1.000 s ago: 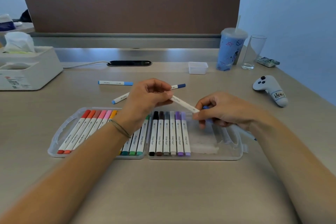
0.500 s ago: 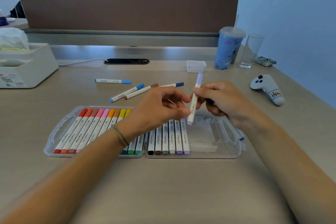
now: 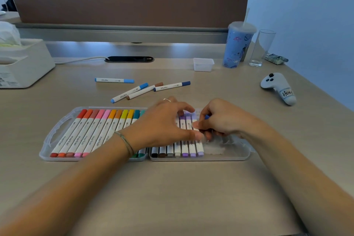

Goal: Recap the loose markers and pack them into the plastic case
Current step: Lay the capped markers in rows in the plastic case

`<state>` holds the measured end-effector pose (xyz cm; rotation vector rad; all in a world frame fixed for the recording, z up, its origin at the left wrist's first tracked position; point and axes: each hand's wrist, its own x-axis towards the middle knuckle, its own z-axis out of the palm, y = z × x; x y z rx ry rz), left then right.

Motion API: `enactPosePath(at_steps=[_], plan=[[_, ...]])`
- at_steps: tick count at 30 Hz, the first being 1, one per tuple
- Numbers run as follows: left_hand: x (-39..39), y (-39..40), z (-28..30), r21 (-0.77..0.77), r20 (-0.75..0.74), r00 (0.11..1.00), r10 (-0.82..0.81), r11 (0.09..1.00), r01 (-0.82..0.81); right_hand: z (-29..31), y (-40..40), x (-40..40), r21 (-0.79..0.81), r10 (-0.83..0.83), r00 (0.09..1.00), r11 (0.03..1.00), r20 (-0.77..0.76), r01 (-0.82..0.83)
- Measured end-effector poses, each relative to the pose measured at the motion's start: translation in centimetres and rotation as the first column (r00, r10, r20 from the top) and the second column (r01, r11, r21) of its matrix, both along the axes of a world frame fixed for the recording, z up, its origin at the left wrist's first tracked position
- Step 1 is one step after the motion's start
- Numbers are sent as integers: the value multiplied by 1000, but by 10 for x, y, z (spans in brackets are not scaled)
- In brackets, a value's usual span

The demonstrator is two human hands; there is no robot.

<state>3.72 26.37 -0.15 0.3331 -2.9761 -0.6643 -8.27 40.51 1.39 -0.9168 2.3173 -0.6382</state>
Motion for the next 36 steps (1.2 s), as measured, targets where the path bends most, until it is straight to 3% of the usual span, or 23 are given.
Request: enactPosePath(at_steps=[5, 7, 9, 11, 13, 16, 20, 23, 25, 28, 30, 32, 36], plan=[[-2, 8, -6, -189, 72, 997, 35, 982, -21, 0, -1, -2, 44, 24, 997, 999, -67, -21], [-2, 6, -7, -229, 78, 997, 29, 973, -11, 7, 1, -7, -33, -22, 999, 999, -29, 21], [-1, 5, -8, -241, 92, 996, 12, 970, 10, 13, 6, -16, -262, -123, 946, 943, 300, 206], [-1, 6, -9, -233, 63, 998, 17, 972, -2, 14, 8, -22, -441, -3, 761, 814, 648, 379], [-4, 8, -8, -122, -53, 998, 44, 991, -50, 11, 7, -23, -506, 126, 626, 718, 770, 478], [-4, 17, -1, 221, -220, 970, 103, 974, -53, 8, 1, -17, -543, 203, 549, 610, 811, 577], [0, 32, 7, 489, -201, 977, 75, 872, 34, 9, -1, -11, -547, 274, 476, 487, 836, 681], [-1, 35, 6, 572, -189, 980, 63, 818, 57, 9, -2, -5, -571, 271, 505, 460, 819, 680], [-1, 34, 5, 578, -185, 981, 60, 814, 59, 9, -1, -4, -609, 224, 590, 514, 776, 605], [-2, 31, 2, 564, -167, 979, 115, 826, -1, 10, 5, -8, -556, -5, 880, 773, 476, 305], [-3, 28, -1, 516, -175, 969, 175, 854, -61, 9, 8, -11, -399, -63, 980, 907, 187, 135], [-4, 25, -5, 455, -184, 962, 202, 885, -99, 9, 9, -12, -310, -53, 996, 948, 70, 72], [-3, 23, -4, 347, -154, 977, 147, 934, -86, 13, 14, -18, -214, -3, 995, 976, 104, 26]])
